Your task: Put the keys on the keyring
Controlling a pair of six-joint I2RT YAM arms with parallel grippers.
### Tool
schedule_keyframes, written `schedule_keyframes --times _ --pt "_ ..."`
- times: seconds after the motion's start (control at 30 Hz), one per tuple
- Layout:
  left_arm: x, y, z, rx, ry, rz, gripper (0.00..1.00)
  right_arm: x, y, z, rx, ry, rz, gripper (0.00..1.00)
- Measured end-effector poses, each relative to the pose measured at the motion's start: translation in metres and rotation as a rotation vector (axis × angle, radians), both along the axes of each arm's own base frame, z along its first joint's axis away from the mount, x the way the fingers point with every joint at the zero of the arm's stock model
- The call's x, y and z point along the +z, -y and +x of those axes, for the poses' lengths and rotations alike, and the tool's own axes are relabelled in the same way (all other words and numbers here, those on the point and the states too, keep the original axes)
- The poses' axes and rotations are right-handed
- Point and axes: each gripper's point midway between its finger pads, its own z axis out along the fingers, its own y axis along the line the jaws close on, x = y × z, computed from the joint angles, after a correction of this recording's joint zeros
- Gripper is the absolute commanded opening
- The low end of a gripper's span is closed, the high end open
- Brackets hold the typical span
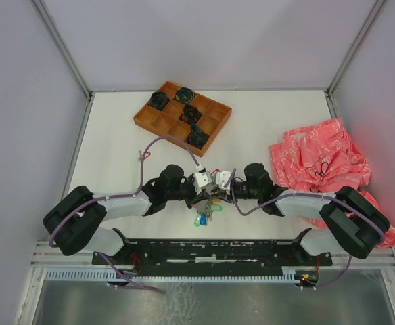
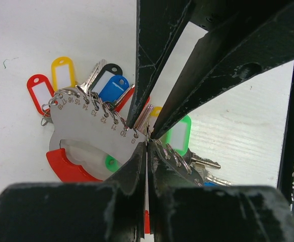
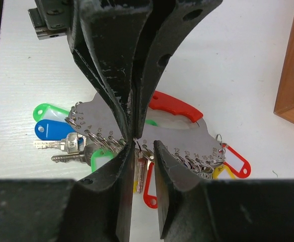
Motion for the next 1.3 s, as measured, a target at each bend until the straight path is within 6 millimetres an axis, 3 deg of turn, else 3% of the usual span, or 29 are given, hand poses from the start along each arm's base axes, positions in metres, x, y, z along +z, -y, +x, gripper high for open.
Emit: schedule_keyframes --times 0.3,1.13,1.3 --pt "-0.001 -0.001 0.0 0.005 -0.004 0.007 0.03 -0.007 -0.002 -0.002 0.026 -0.028 -0.016 0.19" --pt "0.003 -0.003 -0.002 0.003 0.012 -0.011 0.03 -0.013 0.0 -0.001 0.03 -0.074 -0.011 0.2" --pt "0.001 -0.003 -0.003 -0.002 0.006 -0.009 0.03 -0.011 -0.001 -0.002 0.037 -0.085 0.0 0.13"
